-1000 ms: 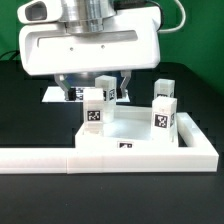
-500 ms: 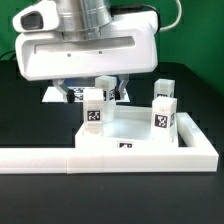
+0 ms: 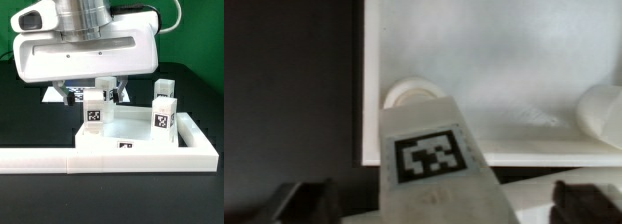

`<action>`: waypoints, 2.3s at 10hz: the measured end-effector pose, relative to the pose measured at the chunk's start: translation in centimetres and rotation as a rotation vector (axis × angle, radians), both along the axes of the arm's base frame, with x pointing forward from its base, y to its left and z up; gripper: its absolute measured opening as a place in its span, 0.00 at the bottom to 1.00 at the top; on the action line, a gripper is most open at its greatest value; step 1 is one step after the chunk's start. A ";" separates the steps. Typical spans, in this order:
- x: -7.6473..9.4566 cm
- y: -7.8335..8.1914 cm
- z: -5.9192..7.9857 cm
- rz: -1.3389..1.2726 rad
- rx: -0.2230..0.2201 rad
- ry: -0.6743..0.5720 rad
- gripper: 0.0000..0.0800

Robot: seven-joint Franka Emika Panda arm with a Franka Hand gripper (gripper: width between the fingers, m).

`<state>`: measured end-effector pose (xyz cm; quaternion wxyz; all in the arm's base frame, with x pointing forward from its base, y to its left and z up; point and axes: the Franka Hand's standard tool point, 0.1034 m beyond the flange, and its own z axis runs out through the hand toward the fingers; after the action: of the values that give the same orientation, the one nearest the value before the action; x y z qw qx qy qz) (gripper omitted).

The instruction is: Assemble square table

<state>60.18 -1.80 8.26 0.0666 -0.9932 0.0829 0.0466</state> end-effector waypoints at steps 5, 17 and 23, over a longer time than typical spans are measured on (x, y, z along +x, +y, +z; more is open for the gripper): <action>0.0 -0.1 -0.1 0.013 0.002 -0.001 0.36; -1.1 1.8 -0.4 -0.487 -0.027 -0.227 0.36; -1.0 1.9 -0.5 -0.735 0.002 -0.195 0.37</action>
Offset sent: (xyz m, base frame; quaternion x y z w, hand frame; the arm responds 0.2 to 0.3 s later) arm 0.0000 0.0000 0.0000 0.0000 0.0000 0.0000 1.0000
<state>59.15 0.06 7.78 0.0876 -0.8969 0.4270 -0.0751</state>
